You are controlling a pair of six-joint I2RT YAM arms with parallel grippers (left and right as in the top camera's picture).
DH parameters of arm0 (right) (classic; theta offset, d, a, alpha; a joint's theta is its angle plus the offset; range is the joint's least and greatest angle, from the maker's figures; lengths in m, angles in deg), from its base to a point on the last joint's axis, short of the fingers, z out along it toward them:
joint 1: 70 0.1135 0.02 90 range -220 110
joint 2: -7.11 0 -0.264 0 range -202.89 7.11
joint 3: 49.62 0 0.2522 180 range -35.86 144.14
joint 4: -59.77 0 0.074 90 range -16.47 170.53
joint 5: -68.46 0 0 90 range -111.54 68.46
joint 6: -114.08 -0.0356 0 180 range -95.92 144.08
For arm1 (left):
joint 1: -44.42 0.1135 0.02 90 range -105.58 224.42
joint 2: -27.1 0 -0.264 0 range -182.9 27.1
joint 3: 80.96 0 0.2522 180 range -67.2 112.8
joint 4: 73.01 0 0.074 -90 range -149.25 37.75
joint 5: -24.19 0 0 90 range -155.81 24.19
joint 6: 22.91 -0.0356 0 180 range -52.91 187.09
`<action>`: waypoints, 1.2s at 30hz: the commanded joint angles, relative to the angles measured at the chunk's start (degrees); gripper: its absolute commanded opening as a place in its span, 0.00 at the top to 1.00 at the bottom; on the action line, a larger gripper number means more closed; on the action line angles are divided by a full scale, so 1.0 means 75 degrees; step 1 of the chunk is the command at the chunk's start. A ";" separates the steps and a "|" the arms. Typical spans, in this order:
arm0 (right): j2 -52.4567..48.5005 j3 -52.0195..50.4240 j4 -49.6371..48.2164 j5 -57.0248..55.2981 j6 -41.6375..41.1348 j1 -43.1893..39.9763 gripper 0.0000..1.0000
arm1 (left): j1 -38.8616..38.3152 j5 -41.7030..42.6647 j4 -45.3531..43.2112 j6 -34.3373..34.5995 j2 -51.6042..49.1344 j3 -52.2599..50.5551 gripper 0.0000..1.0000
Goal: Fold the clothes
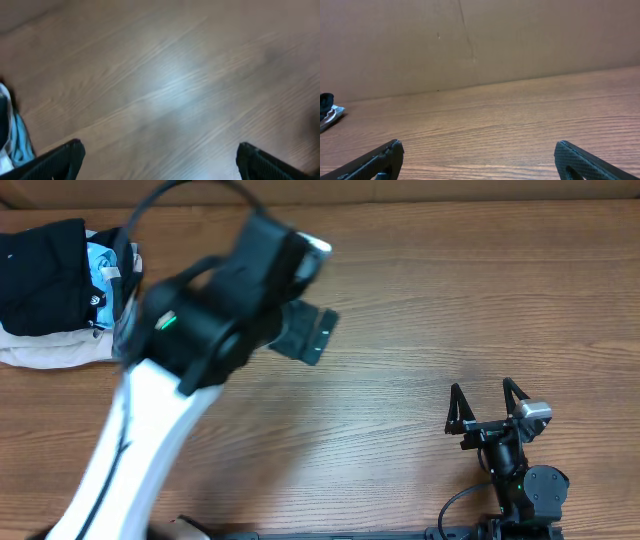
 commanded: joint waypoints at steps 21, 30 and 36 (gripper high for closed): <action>0.0087 -0.0079 -0.0038 -0.0082 -0.0023 0.0044 0.00 | 0.3316 0.0729 -1.0488 -0.1306 0.9911 -1.4058 0.00; 0.0087 -0.0079 -0.0035 -0.0082 -0.0020 0.0044 0.00 | 0.3593 0.0388 -1.1188 -0.1306 1.1383 -1.5591 0.00; 0.0087 -0.0079 -0.0035 -0.0082 -0.0020 0.0044 0.00 | 0.4030 0.0405 -1.0433 -0.1303 1.1931 -1.5720 0.00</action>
